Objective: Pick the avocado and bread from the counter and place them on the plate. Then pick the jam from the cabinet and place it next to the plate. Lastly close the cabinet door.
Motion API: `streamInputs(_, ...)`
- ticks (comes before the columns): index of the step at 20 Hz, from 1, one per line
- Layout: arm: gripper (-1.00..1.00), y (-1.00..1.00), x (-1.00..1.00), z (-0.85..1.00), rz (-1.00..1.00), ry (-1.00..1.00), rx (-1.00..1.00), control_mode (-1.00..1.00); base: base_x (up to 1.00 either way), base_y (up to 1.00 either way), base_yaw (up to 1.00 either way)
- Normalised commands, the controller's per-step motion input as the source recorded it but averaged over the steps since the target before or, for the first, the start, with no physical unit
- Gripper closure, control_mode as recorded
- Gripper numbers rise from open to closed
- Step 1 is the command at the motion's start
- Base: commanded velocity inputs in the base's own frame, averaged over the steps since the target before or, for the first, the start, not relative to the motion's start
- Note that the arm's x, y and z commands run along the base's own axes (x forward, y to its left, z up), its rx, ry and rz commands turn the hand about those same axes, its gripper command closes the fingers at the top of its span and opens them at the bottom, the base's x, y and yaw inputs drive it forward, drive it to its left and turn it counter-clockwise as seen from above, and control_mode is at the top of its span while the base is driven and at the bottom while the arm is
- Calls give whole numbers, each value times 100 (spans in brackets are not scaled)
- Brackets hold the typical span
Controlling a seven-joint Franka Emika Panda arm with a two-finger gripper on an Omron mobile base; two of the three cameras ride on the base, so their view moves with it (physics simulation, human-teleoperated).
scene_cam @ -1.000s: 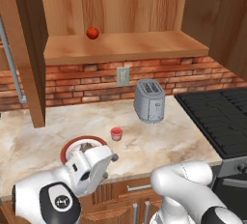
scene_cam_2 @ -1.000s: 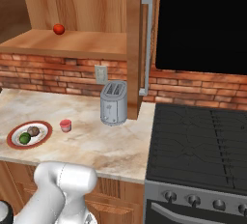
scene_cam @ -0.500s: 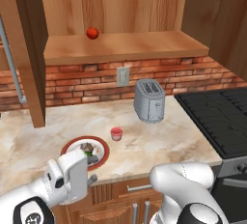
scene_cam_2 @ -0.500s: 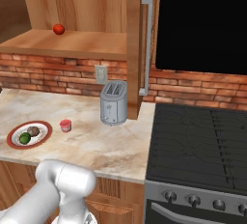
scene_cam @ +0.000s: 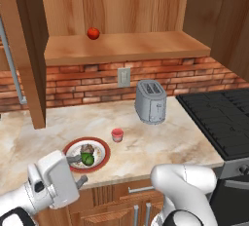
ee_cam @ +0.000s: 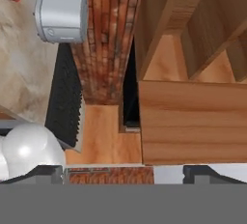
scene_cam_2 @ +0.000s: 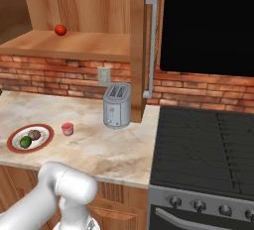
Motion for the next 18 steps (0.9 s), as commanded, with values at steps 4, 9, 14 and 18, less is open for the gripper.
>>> streamInputs(4, -100, 19, 9, 27, -3, 2, -9, -100, 0, 0, 0)
streamInputs(9, -100, 19, 18, 29, -4, 1, -8, -100, 0, 0, 0)
streamInputs(14, -100, 24, 28, 10, -4, 11, -13, -100, 0, 0, 0)
streamInputs(18, -100, 31, 32, 0, -4, 20, -21, -100, 0, 0, 0)
